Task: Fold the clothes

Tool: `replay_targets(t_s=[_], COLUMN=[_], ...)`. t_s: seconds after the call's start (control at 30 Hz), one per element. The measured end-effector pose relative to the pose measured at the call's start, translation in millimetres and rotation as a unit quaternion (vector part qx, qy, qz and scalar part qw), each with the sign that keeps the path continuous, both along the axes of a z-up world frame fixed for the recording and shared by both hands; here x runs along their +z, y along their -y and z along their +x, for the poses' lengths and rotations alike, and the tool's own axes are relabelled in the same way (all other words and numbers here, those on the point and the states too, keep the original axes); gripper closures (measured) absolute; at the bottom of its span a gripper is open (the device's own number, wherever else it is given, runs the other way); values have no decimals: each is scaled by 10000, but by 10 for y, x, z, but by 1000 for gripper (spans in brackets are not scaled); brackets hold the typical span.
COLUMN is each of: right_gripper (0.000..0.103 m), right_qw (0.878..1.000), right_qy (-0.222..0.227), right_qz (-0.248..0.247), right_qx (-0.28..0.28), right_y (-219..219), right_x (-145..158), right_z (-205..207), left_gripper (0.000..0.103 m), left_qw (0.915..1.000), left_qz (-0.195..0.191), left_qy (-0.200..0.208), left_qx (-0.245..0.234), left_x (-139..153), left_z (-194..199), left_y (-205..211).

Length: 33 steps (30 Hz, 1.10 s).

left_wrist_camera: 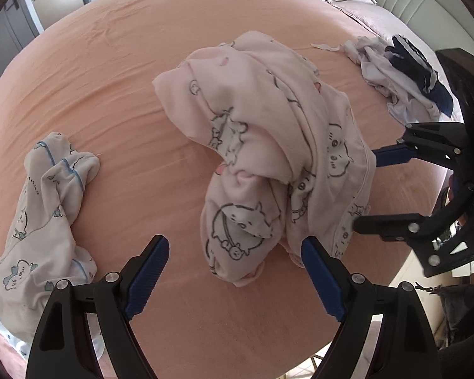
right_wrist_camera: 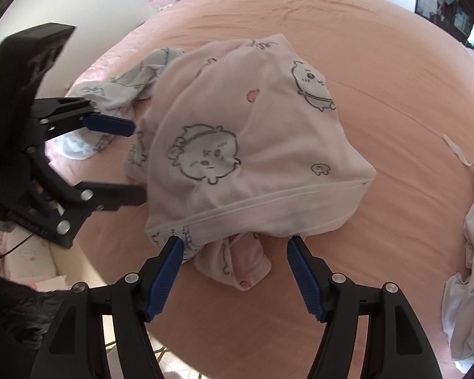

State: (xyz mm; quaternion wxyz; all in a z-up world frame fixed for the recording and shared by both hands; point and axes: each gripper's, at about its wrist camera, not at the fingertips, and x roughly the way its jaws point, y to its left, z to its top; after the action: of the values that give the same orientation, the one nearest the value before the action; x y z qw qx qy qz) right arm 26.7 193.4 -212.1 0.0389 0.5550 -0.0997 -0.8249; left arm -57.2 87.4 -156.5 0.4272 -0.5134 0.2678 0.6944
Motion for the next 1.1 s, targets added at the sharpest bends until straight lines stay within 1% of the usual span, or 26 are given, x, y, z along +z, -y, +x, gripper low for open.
replay_targets(t_s=[0.13,0.33,0.4,0.47,0.5,0.57,0.6,0.63,0.67,0.83,1.0,1.1], right_gripper=[35,36,43,64,66,78,81,88,91,93,93,93], right_qw=[9997,9991,9989,9993,9993,9992,9990,9988,9986,9975,9960,9960], right_qy=[-81,-289,-361,-344,-336,-333,-337,-342,-346,-559,-634,-706], right_qz=[-116,-290,-301,-159,-151,-204,-267,-330,-393,-418,-617,-528], right_qx=[-177,-131,-60,52,94,118,99,81,62,60,-140,-129], right_y=[-21,-3,30,83,102,117,113,109,105,19,-80,-113], right_x=[-37,-17,0,-10,-18,-19,-12,-4,4,198,290,367], right_z=[-24,-65,-85,-121,-139,-161,-165,-169,-174,-172,-197,-207], left_gripper=[17,17,17,17,17,17,17,17,17,17,17,17], left_qw=[10000,9999,9999,9998,9999,9999,9999,9999,9999,9998,9993,9987], left_qz=[-13,-92,-125,-148,-145,-135,-124,-112,-101,83,298,423], left_qy=[-63,-70,-82,-90,-86,-88,-104,-119,-136,-188,-201,-254], left_qx=[54,93,60,27,11,-16,-20,-25,-33,10,110,99], left_x=[-2,-27,-45,-58,-57,-53,-46,-40,-33,10,70,114], left_z=[-24,-78,-43,-15,-11,-4,-3,-2,0,-96,-215,-332], left_y=[31,17,-9,-30,-33,-39,-38,-38,-46,-46,-24,-36])
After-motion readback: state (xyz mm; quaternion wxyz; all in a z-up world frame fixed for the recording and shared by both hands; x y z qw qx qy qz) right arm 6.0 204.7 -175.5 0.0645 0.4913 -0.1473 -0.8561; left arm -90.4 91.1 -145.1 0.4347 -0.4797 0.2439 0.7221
